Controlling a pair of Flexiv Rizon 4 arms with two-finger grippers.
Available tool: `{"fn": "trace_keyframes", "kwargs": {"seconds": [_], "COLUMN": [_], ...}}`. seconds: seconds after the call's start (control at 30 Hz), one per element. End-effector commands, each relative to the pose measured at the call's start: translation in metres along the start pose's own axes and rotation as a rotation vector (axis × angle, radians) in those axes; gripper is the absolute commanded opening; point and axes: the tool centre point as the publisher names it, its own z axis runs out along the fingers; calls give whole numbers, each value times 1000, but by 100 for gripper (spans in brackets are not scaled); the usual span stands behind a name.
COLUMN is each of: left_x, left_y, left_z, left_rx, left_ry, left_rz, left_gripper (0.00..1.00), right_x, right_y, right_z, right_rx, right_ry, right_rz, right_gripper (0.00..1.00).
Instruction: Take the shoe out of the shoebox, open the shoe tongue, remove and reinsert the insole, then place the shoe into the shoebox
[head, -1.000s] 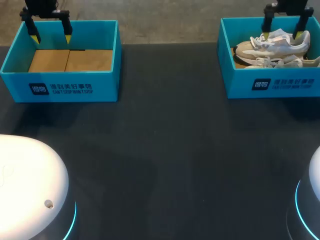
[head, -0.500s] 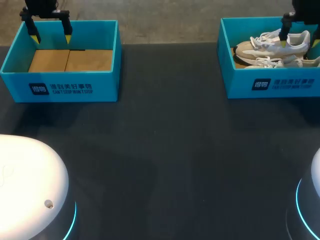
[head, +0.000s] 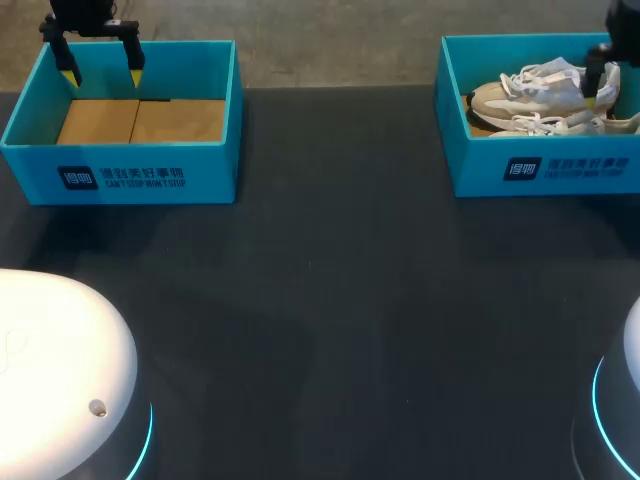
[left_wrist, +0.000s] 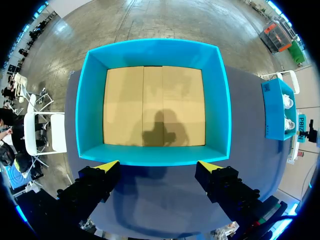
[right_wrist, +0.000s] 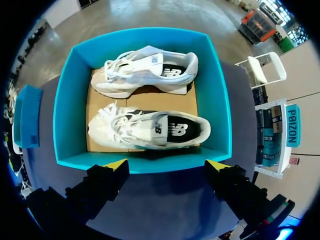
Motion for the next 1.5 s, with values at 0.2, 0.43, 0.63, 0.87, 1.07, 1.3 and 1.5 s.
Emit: {"fn": "trace_keyframes", "kwargs": {"seconds": [0.2, 0.43, 0.63, 0.87, 1.07, 1.3, 1.5], "left_x": [0, 0, 0, 0, 0, 0, 0], "left_y": [0, 0, 0, 0, 0, 0, 0], "left_z": [0, 0, 0, 0, 0, 0, 0], "left_rx": [0, 0, 0, 0, 0, 0, 0], "left_ry": [0, 0, 0, 0, 0, 0, 0], "left_rz": [0, 0, 0, 0, 0, 0, 0], "left_gripper": [100, 100, 100, 100, 100, 100, 100], "right_x": [-13, -26, -37, -50, -59, -63, -63], "right_y": [16, 31, 38, 40, 40, 38, 37], "right_z": [19, 32, 42, 55, 63, 71, 77], "right_rx": [15, 7, 17, 40, 51, 70, 88], "right_ry": [-36, -54, -66, -89, -98, -104, -104], "right_rz": [-28, -18, -17, -21, -3, -1, 0], "right_gripper": [100, 85, 68, 62, 60, 53, 54]}}
